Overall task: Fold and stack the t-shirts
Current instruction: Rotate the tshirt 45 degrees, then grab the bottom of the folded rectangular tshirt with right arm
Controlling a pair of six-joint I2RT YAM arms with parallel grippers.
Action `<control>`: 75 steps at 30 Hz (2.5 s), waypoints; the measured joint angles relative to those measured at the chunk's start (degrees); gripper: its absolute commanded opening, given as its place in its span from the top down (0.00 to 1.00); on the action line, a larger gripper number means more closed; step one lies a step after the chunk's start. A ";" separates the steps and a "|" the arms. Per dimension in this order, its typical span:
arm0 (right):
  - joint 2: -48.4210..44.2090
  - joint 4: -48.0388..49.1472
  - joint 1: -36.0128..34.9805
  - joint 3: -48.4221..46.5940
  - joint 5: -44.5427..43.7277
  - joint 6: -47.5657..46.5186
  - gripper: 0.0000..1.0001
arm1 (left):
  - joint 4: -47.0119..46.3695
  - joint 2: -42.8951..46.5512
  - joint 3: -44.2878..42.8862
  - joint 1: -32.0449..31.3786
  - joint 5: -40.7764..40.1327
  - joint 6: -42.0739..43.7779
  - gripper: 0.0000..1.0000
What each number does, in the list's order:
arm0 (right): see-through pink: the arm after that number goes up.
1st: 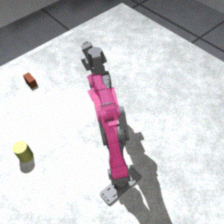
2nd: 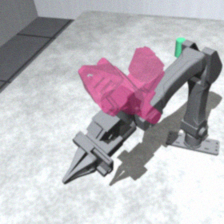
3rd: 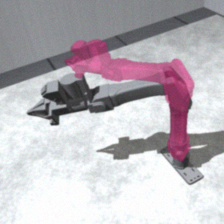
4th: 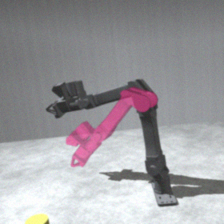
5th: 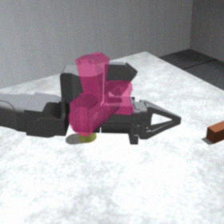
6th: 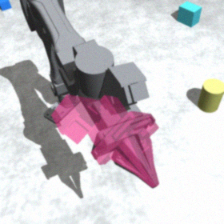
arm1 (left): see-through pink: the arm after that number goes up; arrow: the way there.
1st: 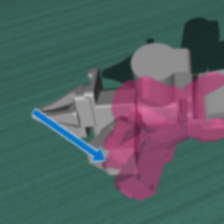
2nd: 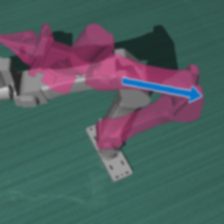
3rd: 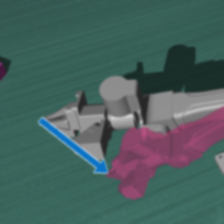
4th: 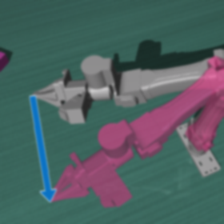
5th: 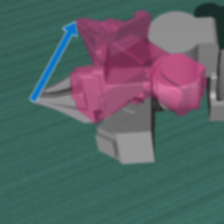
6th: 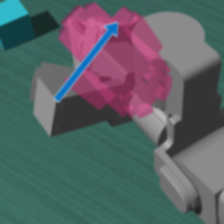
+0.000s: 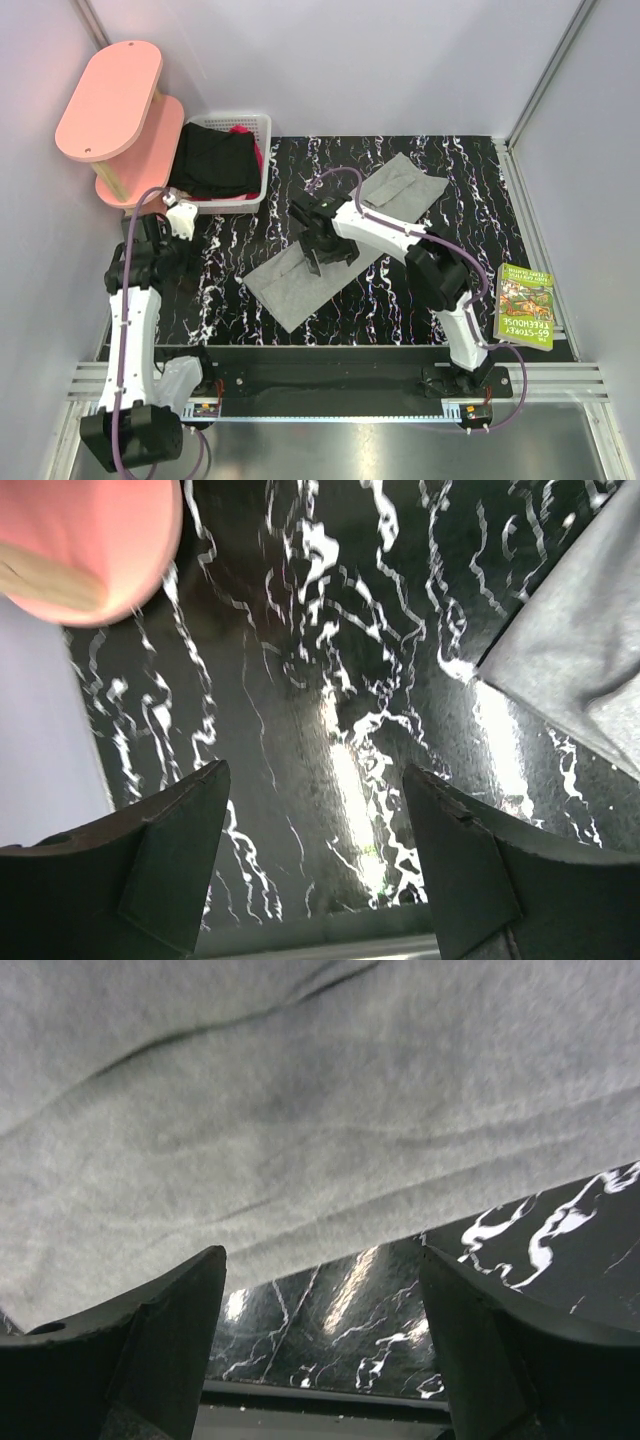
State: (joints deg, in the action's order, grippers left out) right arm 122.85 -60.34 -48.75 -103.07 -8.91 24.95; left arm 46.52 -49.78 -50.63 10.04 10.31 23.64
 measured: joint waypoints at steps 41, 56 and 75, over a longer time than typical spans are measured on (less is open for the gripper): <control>-11.23 12.83 -5.68 24.92 1.27 -1.20 0.00 | -0.74 -8.96 0.09 2.84 4.90 -1.20 0.24; -2.67 4.50 -30.49 4.70 -18.10 -7.43 0.04 | 1.62 -12.22 -1.92 24.20 13.51 2.58 0.25; 8.83 5.01 -31.95 -5.97 -22.14 -12.72 0.15 | 4.81 -20.52 -1.77 32.26 24.02 8.90 0.26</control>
State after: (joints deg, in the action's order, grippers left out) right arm 131.68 -55.33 -80.71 -109.03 -31.05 12.23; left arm 51.33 -70.30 -52.40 42.30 34.33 32.53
